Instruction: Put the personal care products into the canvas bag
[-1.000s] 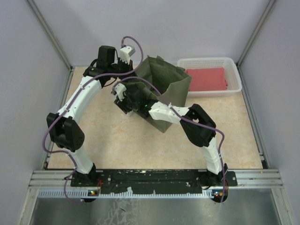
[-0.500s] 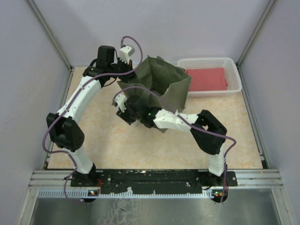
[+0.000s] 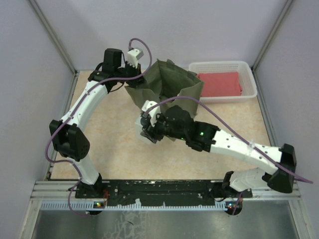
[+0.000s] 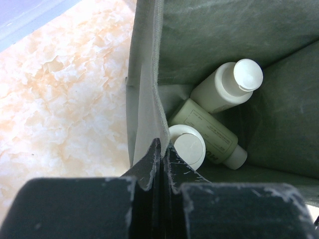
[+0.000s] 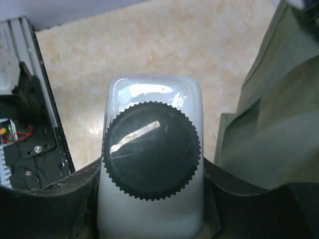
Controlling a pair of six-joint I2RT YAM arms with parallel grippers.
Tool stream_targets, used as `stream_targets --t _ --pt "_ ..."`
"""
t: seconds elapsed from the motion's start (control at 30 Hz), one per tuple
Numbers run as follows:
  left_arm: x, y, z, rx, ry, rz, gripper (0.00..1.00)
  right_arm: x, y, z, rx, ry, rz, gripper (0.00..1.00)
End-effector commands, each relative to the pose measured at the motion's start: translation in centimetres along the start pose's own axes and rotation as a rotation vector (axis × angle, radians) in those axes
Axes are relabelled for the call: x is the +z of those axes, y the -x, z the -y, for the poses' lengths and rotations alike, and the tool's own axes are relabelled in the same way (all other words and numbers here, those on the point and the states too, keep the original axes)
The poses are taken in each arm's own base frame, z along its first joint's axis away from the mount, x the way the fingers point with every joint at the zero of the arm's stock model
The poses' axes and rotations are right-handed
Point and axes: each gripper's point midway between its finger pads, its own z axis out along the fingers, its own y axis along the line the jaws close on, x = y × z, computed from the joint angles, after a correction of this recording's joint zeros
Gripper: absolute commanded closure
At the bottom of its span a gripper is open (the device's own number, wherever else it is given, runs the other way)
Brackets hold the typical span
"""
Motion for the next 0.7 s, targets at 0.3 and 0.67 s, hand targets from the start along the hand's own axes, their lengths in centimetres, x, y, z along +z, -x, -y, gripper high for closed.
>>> stream_targets --t 0.3,0.67 --pt "0.0 -0.1 0.2 -0.017 -0.024 -0.004 1.00 -3.1 11.7 2.0 -0.004 -0.083 0.352 1.00" --pt "-0.2 -0.2 -0.2 -0.010 -0.001 -0.013 1.00 -13.1 18.3 9.4 0.014 -0.439 0.495 1.00"
